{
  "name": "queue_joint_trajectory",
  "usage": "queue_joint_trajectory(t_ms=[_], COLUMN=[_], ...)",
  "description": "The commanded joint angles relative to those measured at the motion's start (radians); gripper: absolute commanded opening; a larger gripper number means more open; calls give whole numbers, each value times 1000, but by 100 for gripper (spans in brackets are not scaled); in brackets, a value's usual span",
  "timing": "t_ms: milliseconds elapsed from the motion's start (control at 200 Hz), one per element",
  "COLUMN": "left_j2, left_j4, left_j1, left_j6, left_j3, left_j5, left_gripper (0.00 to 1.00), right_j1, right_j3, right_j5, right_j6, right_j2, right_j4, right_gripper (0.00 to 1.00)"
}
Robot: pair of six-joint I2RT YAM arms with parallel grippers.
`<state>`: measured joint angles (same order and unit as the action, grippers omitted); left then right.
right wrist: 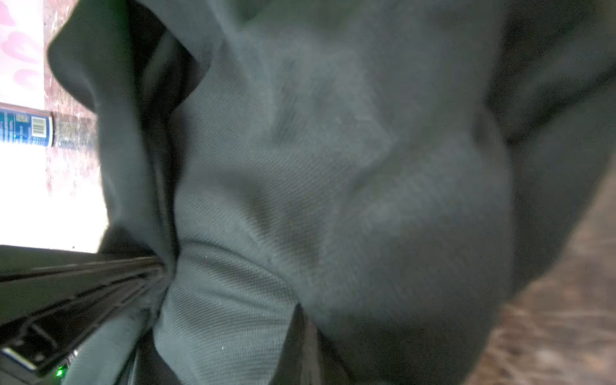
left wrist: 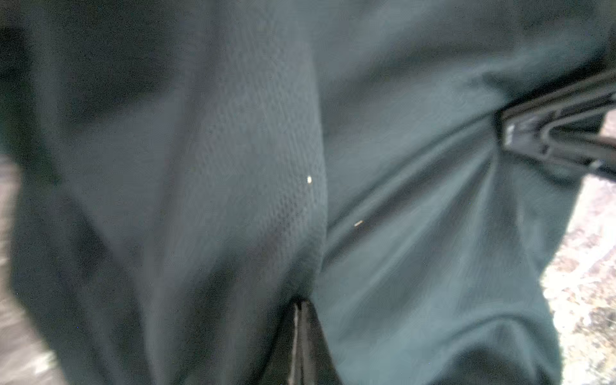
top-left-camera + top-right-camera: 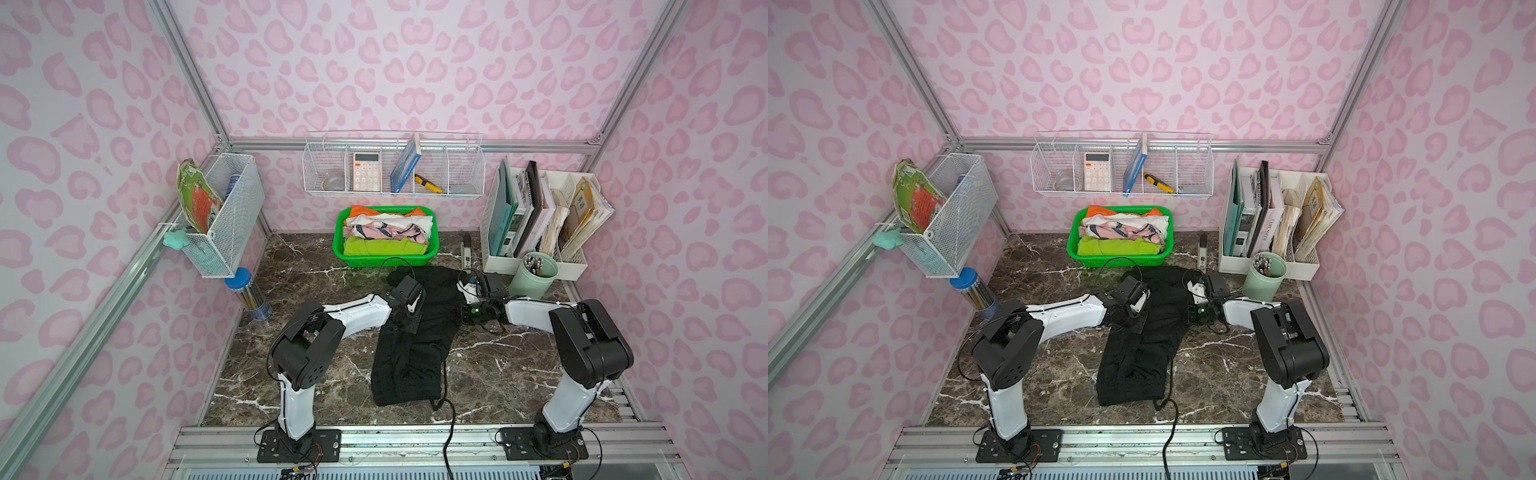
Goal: Roll up the shorts
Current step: Adjust the shorts at the center of the board.
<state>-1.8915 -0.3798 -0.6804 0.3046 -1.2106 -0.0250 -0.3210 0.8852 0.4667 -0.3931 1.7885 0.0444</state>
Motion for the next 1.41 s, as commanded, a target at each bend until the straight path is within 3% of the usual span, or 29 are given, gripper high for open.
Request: queue_joint_trajectory(t_ms=[0, 331, 516, 736, 1017, 1402], left_j2=[43, 72, 150, 255, 27, -158], left_j4=[-85, -108, -57, 28, 44, -16], left_j1=[6, 21, 36, 35, 34, 35], left_j6=[-9, -6, 10, -38, -79, -113], left_j3=[24, 47, 80, 58, -168, -310], left_j5=[85, 164, 189, 8, -194, -132], left_gripper=[0, 0, 0, 1, 0, 0], right_j1=[29, 61, 54, 37, 10, -70], right_j3=[17, 75, 55, 45, -11, -103], right_j5=[-144, -172, -115, -123, -130, -73], right_j6=[52, 81, 100, 113, 72, -22], right_j2=[27, 63, -19, -132, -182, -148], right_j4=[109, 135, 89, 94, 90, 5], right_gripper=[0, 0, 0, 1, 0, 0])
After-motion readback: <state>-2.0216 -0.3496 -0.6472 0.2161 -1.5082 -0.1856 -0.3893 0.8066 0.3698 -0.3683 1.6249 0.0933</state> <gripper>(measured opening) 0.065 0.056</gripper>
